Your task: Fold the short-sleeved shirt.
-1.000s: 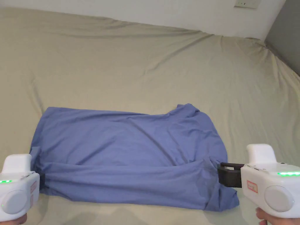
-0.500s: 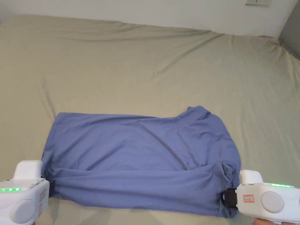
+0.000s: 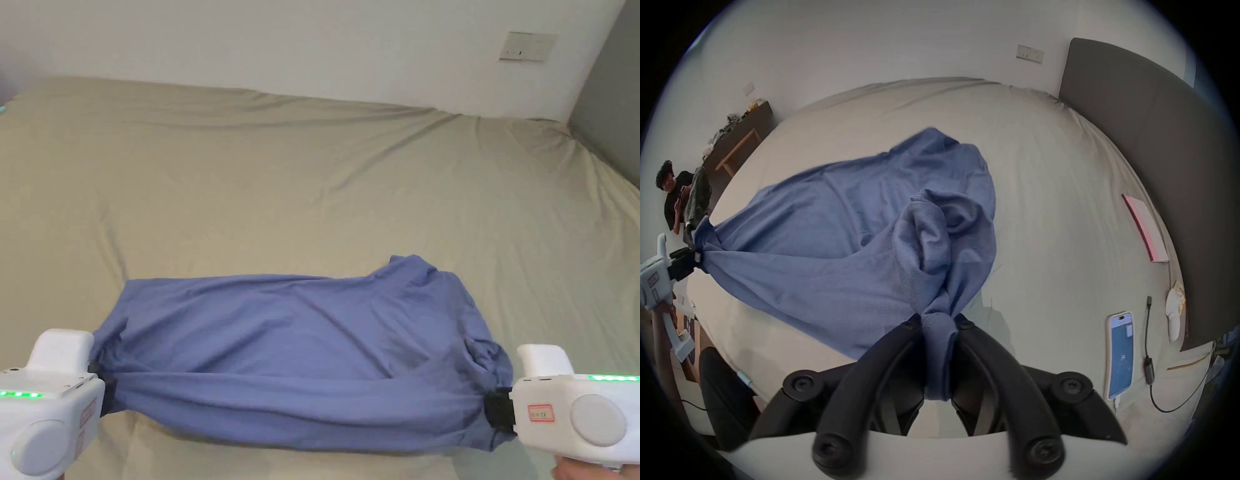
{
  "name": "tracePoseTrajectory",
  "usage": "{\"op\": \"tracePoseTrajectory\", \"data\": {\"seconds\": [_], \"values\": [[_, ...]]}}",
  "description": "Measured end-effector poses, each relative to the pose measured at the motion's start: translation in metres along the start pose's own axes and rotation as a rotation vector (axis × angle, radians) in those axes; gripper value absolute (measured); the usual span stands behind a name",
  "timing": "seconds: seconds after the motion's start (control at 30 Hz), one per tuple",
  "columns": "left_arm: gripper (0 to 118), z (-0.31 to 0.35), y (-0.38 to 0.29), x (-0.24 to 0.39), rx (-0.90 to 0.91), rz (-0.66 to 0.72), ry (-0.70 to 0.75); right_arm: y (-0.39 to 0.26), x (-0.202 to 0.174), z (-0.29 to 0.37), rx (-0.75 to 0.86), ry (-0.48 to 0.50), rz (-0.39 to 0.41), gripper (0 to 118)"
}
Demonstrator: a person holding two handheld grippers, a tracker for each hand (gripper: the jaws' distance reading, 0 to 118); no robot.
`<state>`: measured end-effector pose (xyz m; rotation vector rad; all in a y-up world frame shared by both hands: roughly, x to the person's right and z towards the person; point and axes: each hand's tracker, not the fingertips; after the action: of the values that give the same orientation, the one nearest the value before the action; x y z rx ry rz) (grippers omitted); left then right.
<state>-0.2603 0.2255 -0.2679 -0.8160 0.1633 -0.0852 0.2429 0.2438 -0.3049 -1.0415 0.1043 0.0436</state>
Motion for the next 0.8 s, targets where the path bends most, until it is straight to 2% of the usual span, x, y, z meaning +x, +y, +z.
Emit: {"op": "tracePoseTrajectory", "data": {"seconds": [0.13, 0.27, 0.3, 0.4, 0.57, 0.6, 0.63, 0.67, 0.7, 0.73, 0.77, 0.8], "values": [[8, 0.027, -0.006, -0.007, -0.01, -0.042, 0.005, -0.011, 0.005, 0.034, -0.017, 0.023, -0.017, 15], [8, 0.036, -0.031, -0.017, -0.071, -0.051, -0.016, -0.038, 0.013, 0.041, -0.063, 0.009, -0.043, 15], [8, 0.031, -0.041, -0.017, -0.091, -0.056, -0.009, -0.046, 0.015, 0.035, -0.078, -0.013, -0.044, 15], [8, 0.005, -0.072, -0.014, -0.214, -0.067, -0.034, -0.072, 0.021, 0.003, -0.179, 0.017, -0.081, 15], [8, -0.045, -0.114, -0.009, -0.314, -0.077, -0.041, -0.105, 0.025, -0.059, -0.256, -0.01, -0.056, 16], [8, -0.05, -0.117, -0.012, -0.304, -0.068, -0.042, -0.109, 0.028, -0.067, -0.263, -0.014, -0.071, 22], [8, -0.046, -0.113, -0.014, -0.269, -0.028, -0.062, -0.112, 0.03, -0.07, -0.255, -0.005, -0.088, 37], [8, -0.042, -0.106, -0.016, -0.287, -0.026, -0.058, -0.111, 0.031, -0.066, -0.232, -0.019, -0.099, 37], [8, -0.04, -0.103, -0.016, -0.304, -0.032, -0.061, -0.106, 0.032, -0.058, -0.228, -0.079, -0.092, 46], [10, -0.036, -0.101, -0.017, -0.303, -0.038, -0.065, -0.103, 0.034, -0.054, -0.232, -0.158, -0.058, 64], [21, -0.031, -0.099, -0.017, -0.295, -0.046, -0.062, -0.101, 0.038, -0.049, -0.218, -0.202, -0.035, 90], [50, -0.02, -0.092, -0.019, -0.249, -0.058, -0.029, -0.096, 0.04, -0.037, -0.184, -0.242, -0.025, 105]]}}
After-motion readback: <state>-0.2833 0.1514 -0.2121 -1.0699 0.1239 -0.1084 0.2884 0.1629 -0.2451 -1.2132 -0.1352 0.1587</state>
